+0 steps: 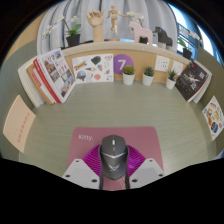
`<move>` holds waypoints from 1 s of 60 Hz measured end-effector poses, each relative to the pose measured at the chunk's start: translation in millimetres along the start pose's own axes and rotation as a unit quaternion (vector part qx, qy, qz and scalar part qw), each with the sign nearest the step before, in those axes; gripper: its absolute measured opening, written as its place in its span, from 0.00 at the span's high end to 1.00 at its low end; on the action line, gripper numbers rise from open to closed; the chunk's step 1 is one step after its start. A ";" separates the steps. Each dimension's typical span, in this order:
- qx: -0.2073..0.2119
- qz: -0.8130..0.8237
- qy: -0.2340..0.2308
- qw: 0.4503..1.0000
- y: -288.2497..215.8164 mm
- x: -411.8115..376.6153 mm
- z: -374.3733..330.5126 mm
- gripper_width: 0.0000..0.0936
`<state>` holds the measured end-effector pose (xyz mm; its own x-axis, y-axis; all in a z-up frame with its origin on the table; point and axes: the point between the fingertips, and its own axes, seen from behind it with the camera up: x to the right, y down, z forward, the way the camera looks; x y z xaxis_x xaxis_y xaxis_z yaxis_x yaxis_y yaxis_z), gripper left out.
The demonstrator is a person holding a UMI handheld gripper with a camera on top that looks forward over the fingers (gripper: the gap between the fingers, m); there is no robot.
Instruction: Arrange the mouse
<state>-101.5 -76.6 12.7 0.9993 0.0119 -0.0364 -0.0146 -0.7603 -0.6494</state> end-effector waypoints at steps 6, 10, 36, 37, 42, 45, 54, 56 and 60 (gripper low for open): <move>-0.018 -0.009 0.006 1.000 29.6 -0.6 8.5 0.68; -0.006 -0.022 0.014 1.000 30.6 -0.6 9.3 0.66; 0.034 0.007 0.011 0.999 -47.1 -5.0 -63.3 0.08; 0.039 0.005 0.010 0.999 -53.3 -6.8 -70.6 0.08; 0.064 -0.005 0.010 0.998 -81.1 -19.2 -107.1 0.08; 0.074 -0.008 0.008 0.997 -95.1 -26.8 -129.1 0.08; 0.112 -0.010 -0.014 0.994 -124.0 -57.0 -181.9 0.08; 0.118 -0.015 -0.016 0.993 -127.6 -61.0 -190.6 0.07; 0.126 -0.024 -0.015 0.992 -132.0 -66.5 -203.7 0.07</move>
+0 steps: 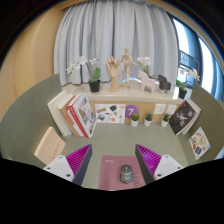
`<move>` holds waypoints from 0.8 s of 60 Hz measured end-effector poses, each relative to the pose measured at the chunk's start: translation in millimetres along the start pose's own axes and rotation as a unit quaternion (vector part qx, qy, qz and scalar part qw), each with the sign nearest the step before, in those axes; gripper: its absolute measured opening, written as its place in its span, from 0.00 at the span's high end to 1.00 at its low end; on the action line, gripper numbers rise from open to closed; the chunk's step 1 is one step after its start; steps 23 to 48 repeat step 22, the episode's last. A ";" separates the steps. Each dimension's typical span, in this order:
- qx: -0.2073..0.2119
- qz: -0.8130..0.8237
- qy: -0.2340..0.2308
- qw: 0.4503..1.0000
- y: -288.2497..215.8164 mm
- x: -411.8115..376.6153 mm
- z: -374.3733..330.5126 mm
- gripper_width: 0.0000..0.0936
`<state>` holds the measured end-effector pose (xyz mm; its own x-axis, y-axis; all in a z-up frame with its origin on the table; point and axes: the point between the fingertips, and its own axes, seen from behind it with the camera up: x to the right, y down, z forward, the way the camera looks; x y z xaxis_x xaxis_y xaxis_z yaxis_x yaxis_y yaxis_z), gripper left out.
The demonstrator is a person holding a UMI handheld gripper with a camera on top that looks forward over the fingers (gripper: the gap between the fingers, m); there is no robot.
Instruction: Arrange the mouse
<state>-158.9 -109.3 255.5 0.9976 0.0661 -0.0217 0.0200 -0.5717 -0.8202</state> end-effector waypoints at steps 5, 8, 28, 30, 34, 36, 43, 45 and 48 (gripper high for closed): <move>0.007 0.006 -0.006 1.000 -6.8 -9.2 -9.4 0.07; 0.011 0.010 -0.009 1.000 -7.8 -13.0 -13.6 0.07; 0.004 0.013 0.000 1.000 -3.6 -13.2 -14.9 0.07; 0.004 0.013 0.000 1.000 -3.6 -13.2 -14.9 0.07; 0.004 0.013 0.000 1.000 -3.6 -13.2 -14.9 0.07; 0.004 0.013 0.000 1.000 -3.6 -13.2 -14.9 0.07; 0.004 0.013 0.000 1.000 -3.6 -13.2 -14.9 0.07; 0.004 0.013 0.000 1.000 -3.6 -13.2 -14.9 0.07; 0.004 0.013 0.000 1.000 -3.6 -13.2 -14.9 0.07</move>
